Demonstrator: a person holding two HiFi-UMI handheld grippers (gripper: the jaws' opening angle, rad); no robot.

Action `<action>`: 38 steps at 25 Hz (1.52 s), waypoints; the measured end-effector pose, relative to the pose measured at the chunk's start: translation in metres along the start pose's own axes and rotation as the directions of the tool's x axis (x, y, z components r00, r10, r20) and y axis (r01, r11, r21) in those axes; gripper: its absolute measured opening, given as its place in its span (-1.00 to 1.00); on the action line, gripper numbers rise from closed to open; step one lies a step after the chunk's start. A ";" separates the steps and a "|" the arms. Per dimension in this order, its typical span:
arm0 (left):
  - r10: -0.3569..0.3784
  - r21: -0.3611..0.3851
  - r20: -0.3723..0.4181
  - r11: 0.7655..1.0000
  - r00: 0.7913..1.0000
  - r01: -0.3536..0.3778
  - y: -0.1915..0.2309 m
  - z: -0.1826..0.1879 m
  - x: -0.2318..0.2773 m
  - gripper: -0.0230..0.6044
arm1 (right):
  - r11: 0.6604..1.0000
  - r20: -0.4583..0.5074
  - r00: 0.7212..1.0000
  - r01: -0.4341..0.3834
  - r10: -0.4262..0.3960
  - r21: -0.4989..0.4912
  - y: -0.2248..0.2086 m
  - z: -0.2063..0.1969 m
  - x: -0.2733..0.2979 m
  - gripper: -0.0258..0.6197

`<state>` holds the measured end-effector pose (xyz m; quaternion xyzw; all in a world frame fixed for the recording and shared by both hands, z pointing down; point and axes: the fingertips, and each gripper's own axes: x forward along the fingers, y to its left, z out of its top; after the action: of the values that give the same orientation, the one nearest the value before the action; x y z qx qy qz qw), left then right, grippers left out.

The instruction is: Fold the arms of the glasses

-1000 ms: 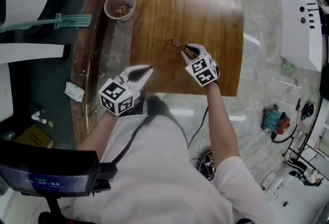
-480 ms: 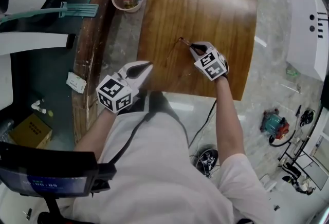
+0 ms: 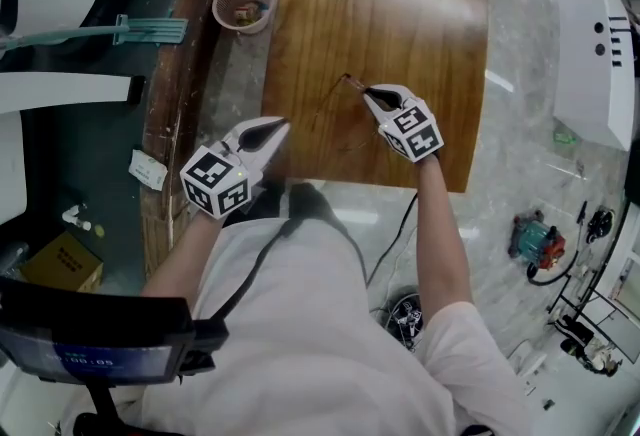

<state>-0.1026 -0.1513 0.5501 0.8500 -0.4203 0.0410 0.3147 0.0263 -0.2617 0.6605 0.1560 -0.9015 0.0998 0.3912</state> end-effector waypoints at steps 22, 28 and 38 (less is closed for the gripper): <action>-0.205 0.194 0.040 0.962 0.978 0.194 -0.086 0.055 -0.017 -0.91 | 0.850 0.597 0.749 -0.088 -0.287 0.519 0.035 0.036 -0.171 -0.83; -0.418 0.139 0.025 0.901 0.908 0.411 -0.137 0.069 -0.024 -0.91 | 0.822 0.718 0.637 -0.226 -0.281 0.522 0.055 0.044 -0.208 -0.83; -0.738 -0.080 -0.064 0.675 0.672 0.734 -0.201 0.084 -0.029 -0.51 | 0.876 0.800 0.581 -0.298 -0.149 0.380 0.079 0.054 -0.234 -0.83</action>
<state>0.0107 -0.0889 0.3727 0.9367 -0.0286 -0.0608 0.3436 0.1130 -0.1567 0.4473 0.2356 -0.9310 0.2522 -0.1192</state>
